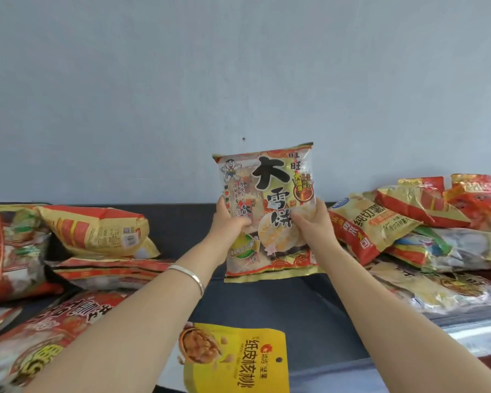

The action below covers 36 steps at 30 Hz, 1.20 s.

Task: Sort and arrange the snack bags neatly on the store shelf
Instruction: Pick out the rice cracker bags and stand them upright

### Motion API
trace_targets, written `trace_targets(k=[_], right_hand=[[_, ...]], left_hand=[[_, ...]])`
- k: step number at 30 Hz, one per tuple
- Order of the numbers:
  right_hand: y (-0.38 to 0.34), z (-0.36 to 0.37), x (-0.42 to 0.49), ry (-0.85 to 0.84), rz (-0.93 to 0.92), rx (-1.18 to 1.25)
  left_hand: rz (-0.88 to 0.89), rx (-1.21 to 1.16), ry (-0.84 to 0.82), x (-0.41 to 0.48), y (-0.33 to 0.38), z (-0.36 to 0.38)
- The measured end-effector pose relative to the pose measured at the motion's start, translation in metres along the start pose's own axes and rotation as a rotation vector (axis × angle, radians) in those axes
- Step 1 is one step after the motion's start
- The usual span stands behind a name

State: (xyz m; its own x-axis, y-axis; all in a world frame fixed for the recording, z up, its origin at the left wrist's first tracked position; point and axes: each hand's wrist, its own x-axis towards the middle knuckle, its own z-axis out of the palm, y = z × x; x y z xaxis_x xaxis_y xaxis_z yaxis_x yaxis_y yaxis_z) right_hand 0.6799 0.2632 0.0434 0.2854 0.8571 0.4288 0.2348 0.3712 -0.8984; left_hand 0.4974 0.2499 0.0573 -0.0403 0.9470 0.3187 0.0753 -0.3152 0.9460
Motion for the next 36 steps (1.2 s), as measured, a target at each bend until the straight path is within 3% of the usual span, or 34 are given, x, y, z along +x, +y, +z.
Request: trace_targets(k=[8, 14, 20, 26, 29, 32, 36], right_hand=[[0.061, 0.047, 0.010, -0.104, 0.138, -0.056], [0.109, 0.065, 0.045, -0.113, 0.108, -0.038], [0.103, 0.069, 0.039, -0.092, 0.262, -0.190], [0.101, 0.063, 0.039, -0.101, 0.285, -0.312], [0.092, 0.058, 0.034, -0.048, 0.233, -0.378], [0.084, 0.053, 0.019, 0.051, 0.096, -0.488], [0.075, 0.053, 0.001, 0.091, -0.057, -0.610]], left_hand=[[-0.299, 0.009, 0.240, 0.038, -0.061, 0.006], [-0.219, -0.034, 0.313, 0.052, -0.079, 0.016], [-0.245, 0.128, 0.193, 0.061, -0.094, 0.025], [-0.326, 0.245, 0.171, 0.054, -0.090, 0.029], [-0.327, 0.291, 0.259, 0.049, -0.082, 0.032], [-0.208, 0.353, 0.340, 0.040, -0.072, 0.033], [-0.074, 0.410, 0.297, 0.020, -0.065, 0.032]])
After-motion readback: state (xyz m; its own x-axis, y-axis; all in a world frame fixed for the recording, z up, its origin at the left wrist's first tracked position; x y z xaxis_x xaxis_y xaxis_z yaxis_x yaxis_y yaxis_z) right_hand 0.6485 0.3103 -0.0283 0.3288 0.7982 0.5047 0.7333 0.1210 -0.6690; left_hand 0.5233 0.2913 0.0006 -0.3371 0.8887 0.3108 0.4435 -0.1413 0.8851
